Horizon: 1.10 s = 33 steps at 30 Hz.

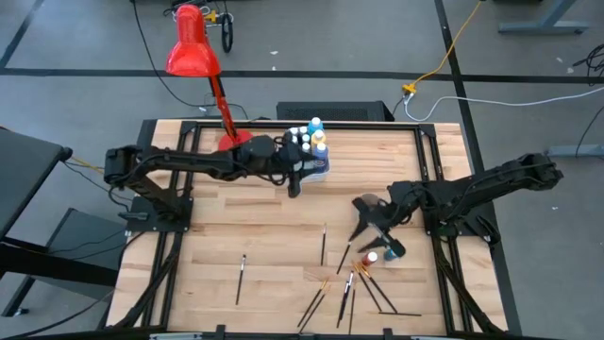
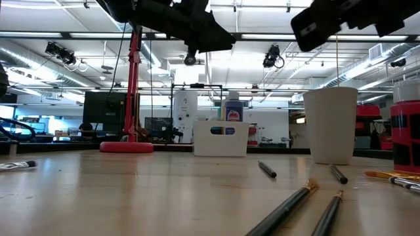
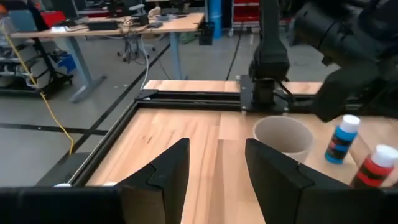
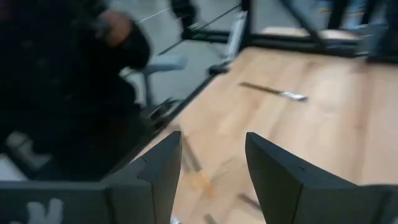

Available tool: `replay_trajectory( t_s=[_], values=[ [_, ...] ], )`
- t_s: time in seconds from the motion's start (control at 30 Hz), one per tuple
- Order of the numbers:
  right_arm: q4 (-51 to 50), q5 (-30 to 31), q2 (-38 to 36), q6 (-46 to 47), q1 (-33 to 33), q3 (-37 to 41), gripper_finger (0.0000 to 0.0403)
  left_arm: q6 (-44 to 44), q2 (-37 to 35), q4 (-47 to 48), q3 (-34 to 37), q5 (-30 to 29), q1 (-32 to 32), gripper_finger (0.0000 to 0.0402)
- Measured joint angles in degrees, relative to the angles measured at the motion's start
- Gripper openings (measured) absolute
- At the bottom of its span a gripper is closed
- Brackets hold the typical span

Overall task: Pick & Place Paint Supplies
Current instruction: Put the small red paint bottle into the white bin

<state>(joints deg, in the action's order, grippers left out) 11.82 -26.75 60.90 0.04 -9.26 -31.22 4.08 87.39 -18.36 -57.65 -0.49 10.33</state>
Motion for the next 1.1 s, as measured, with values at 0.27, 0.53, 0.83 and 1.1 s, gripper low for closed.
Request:
replay_trajectory(
  t_s=[0.27,0.53,0.83,1.1],
  values=[
    [2.57,3.67,2.46,0.23,-6.76,0.02,0.0178,5.11,0.0,1.97,0.0,-0.11,-2.1,0.0167],
    [2.0,7.75,3.04,3.46,-12.48,0.0,0.0178,4.59,0.0,2.33,0.0,-2.09,-2.08,0.0167],
    [-5.88,21.36,9.63,4.68,-14.58,0.0,0.0187,4.12,0.0,2.44,0.0,-2.29,-2.08,0.0167],
    [-7.55,18.66,10.71,1.76,-15.46,0.0,0.0225,4.28,0.0,2.63,0.0,-2.31,-2.08,0.0167]
  ],
)
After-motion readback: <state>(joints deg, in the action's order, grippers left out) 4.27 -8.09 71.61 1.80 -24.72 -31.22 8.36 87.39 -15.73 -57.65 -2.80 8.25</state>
